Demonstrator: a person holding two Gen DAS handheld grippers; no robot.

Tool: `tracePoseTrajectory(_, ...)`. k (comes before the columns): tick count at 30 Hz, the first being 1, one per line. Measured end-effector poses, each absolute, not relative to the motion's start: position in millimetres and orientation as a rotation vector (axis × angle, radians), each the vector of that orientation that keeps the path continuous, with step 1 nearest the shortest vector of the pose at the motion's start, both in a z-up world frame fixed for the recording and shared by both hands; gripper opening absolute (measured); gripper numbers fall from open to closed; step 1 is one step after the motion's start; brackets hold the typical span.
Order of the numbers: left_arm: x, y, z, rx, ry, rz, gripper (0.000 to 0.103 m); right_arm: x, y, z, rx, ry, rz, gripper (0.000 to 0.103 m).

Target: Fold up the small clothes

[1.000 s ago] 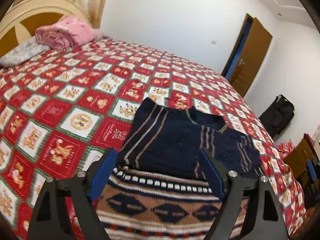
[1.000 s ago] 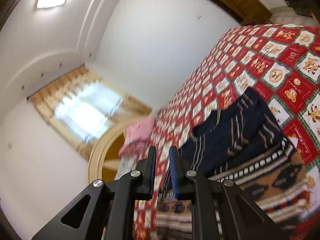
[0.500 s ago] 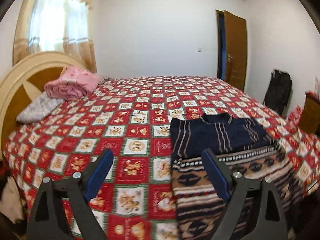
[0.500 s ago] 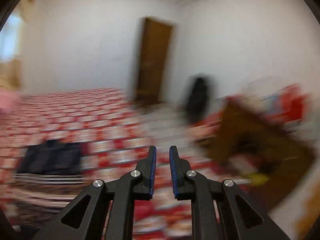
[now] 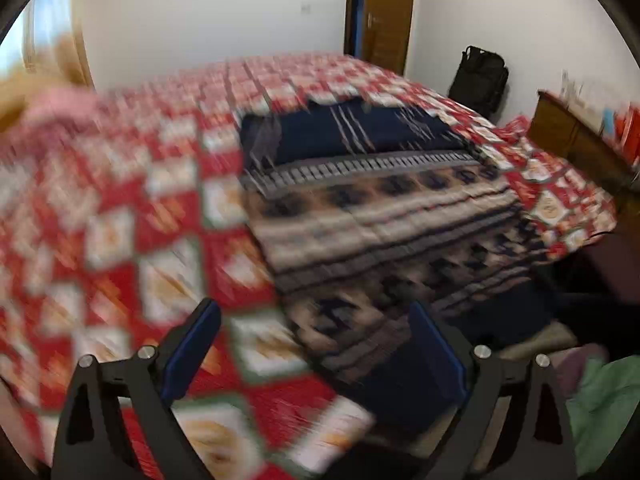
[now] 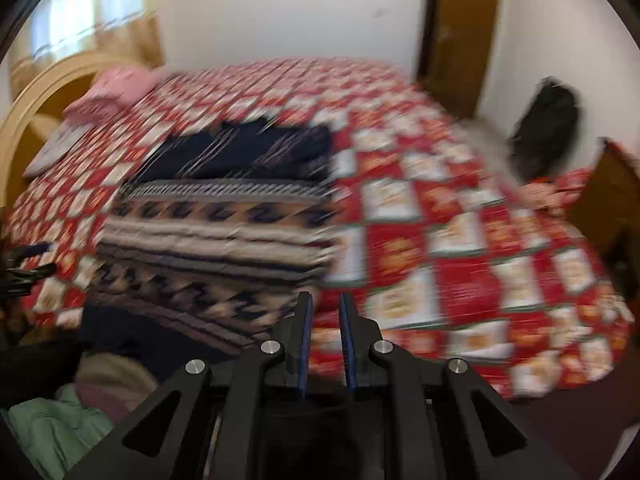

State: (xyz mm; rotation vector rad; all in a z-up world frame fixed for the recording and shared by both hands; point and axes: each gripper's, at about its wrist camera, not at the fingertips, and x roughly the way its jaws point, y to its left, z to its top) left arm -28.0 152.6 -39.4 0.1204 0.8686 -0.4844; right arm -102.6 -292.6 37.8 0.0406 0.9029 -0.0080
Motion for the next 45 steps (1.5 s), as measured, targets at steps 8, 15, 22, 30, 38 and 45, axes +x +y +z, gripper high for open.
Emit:
tracePoseTrajectory(8, -26.5, 117.6, -119.1, 0.133, 1.114, -0.462, 0.090, -105.3, -247.8, 22.1, -0.002, 0.901, 0.084, 0.014)
tracePoseTrajectory(15, -28.9, 106.4, -134.8, -0.039, 1.219, -0.577, 0.041, -100.8, -267.3, 10.9, 0.131, 0.925, 0.068, 0.014)
tracePoseTrajectory(22, -34.7, 103.0, -120.1, -0.079, 1.194, -0.603, 0.013, -96.6, -302.8, -17.4, 0.260, 0.972, 0.055, 0.014)
tracePoseTrajectory(30, -31.5, 109.0, -73.6, -0.167, 1.077, -0.676, 0.012, -106.7, -314.1, -76.4, 0.509, 1.110, 0.250, 0.014)
tracePoseTrajectory(38, -31.7, 110.1, -60.1, -0.175, 1.044, -0.701, 0.012, -99.4, -280.4, -92.0, 0.479, 1.157, 0.295, 0.052)
tracePoseTrajectory(45, -32.9, 107.8, -66.5, -0.165, 1.066, -0.697, 0.012, -84.0, -241.6, -113.7, 0.354, 1.277, 0.257, 0.065)
